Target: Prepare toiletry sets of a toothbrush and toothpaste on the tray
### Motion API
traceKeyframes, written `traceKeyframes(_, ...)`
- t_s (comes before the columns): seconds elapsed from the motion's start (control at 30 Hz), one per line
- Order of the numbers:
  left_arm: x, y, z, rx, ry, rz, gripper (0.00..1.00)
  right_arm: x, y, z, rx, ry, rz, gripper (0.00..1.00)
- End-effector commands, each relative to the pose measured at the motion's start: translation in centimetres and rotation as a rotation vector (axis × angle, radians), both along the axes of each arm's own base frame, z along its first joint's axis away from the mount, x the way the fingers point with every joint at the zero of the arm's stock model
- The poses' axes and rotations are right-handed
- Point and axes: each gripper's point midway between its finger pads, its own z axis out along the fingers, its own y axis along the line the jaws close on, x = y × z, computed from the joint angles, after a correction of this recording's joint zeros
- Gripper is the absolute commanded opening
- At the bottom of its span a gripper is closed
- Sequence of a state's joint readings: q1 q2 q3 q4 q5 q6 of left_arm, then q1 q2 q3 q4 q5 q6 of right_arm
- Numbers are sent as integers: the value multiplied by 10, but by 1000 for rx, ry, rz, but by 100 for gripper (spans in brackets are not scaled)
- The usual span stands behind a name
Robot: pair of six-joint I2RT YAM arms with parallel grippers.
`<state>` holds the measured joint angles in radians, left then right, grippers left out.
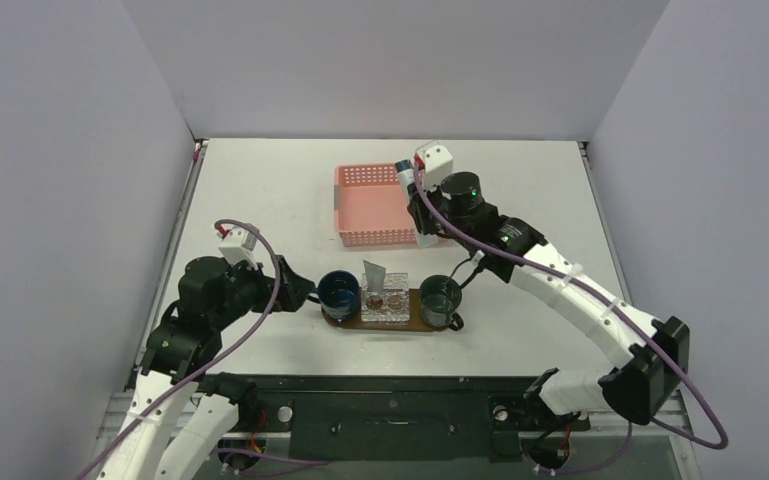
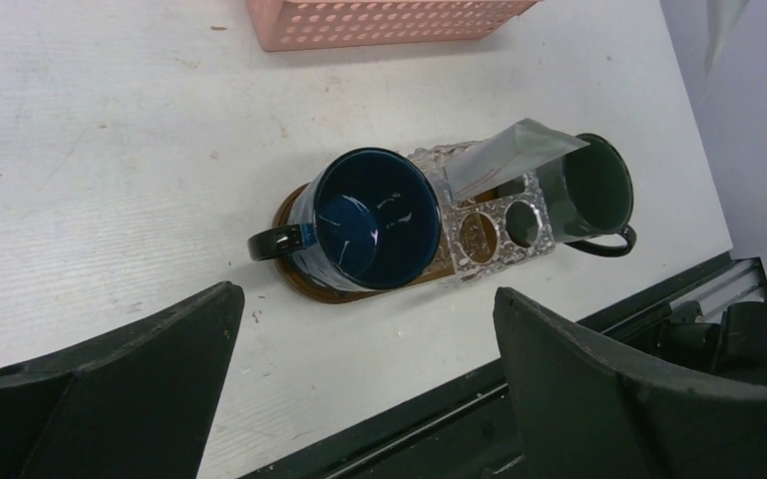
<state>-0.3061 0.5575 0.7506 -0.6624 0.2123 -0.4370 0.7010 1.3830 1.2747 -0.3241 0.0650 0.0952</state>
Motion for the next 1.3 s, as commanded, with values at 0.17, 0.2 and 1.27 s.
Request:
traceKeyframes(0.17, 1, -36, 64, -195, -83, -139, 96, -67, -7, 43, -57, -177, 143, 13)
traceKeyframes(0.2, -1, -39, 74, -209, -93, -160, 96, -74, -4, 41, -62, -174, 165, 13)
traceKeyframes(1.27, -65, -89, 120, -518, 169, -562, 96, -210, 57, 66, -484, -488, 681, 13)
